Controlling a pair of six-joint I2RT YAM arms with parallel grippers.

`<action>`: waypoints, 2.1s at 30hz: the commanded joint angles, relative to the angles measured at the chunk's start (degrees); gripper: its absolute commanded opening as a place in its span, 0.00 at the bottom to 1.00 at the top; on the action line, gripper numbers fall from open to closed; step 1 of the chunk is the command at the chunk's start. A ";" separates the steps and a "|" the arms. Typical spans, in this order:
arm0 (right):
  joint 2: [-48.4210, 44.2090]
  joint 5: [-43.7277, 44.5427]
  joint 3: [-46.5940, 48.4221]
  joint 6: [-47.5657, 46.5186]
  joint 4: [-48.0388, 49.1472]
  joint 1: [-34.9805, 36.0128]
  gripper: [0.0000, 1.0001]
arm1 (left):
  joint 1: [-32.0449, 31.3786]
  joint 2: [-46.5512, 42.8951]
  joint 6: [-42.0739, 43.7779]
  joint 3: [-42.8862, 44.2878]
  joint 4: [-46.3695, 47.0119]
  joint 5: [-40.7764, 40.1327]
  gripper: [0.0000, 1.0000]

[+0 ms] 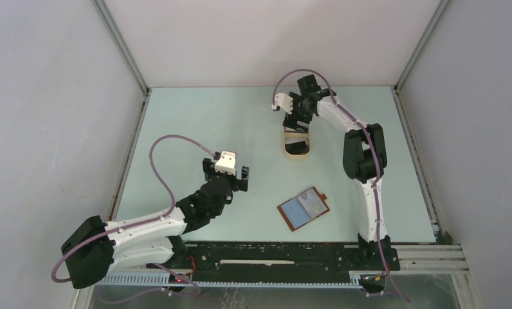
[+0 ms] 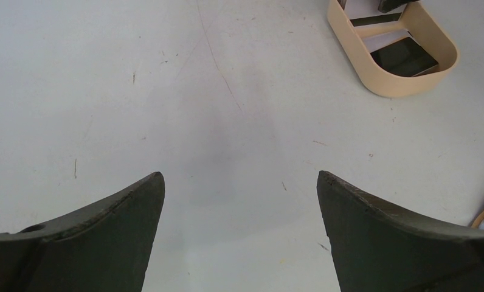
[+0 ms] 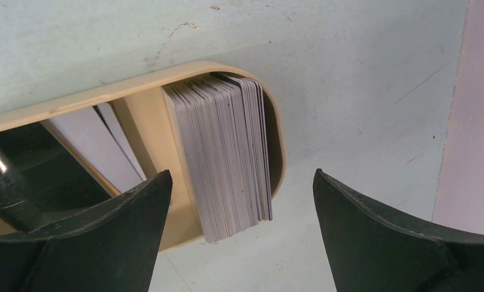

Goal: Put the credit cards into the card holder
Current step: Pick up the credit card from the storage box.

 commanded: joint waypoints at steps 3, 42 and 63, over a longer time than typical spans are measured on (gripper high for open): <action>1.04 3.75 2.06 0.93 3.78 0.90 0.93 | 0.66 0.68 -0.37 -0.30 1.89 -0.77 1.00; -3.65 3.48 0.25 2.91 4.04 0.30 0.74 | 0.90 1.65 -0.45 0.60 1.06 -0.42 1.00; -5.51 2.30 -1.68 2.62 2.66 -0.23 0.62 | 1.00 2.41 -0.54 1.27 0.56 -0.33 1.00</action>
